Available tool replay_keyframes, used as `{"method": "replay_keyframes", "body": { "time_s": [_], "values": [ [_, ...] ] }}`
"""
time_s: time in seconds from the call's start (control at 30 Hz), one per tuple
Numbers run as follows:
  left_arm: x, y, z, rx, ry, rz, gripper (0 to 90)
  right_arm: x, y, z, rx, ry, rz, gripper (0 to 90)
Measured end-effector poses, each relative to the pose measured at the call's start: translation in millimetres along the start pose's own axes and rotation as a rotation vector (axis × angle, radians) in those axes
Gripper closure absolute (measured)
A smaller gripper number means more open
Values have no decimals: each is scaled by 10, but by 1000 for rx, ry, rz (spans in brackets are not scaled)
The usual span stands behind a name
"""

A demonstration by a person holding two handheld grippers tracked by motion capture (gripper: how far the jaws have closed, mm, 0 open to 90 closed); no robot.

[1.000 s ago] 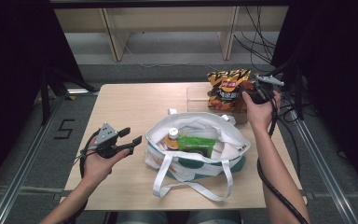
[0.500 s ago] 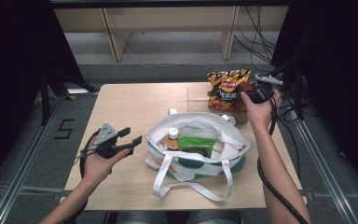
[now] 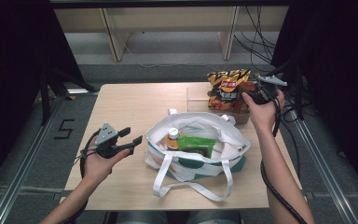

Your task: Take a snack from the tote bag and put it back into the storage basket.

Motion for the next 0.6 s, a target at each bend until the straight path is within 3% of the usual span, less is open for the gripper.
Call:
{"method": "replay_keyframes", "body": {
  "time_s": [0.03, 0.07, 0.23, 0.27, 0.3, 0.4, 0.43, 0.47, 0.6],
  "values": [
    [0, 1, 0, 1, 0, 0, 385, 21, -10, -1, -9, 2, 4, 263],
    [3, 3, -1, 1, 0, 0, 385, 38, 7, -4, 21, 2, 12, 264],
    [5, -4, -1, 0, 1, 4, 385, 162, -23, -42, 7, 8, 32, 266],
    [7, -4, -2, 0, -2, 6, 385, 165, -6, -40, 28, 25, 34, 266],
    [4, -2, -1, 0, 1, 4, 385, 208, -24, -50, 9, 11, 32, 268],
    [11, 1, 2, -1, -1, 5, 385, 273, -37, -53, 12, 21, 45, 272],
    [13, 0, 4, -3, -1, 5, 385, 291, -26, -50, 39, 26, 57, 273],
    [13, -2, 4, -3, 0, 5, 385, 329, -51, -54, 16, 23, 58, 280],
    [12, -4, 3, 0, 0, 5, 385, 459, -59, -59, 29, 42, 68, 312]
  ]
}}
Point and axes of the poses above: each handheld gripper's, and its own axes: x roughly backward along the jaws, z roughly out of its top, y roughly to its right, the point moved 7 cm from there along -x, roughly forward along the jaws, and after that the axes turned 5 degrees about x, right-handed, at the moved point
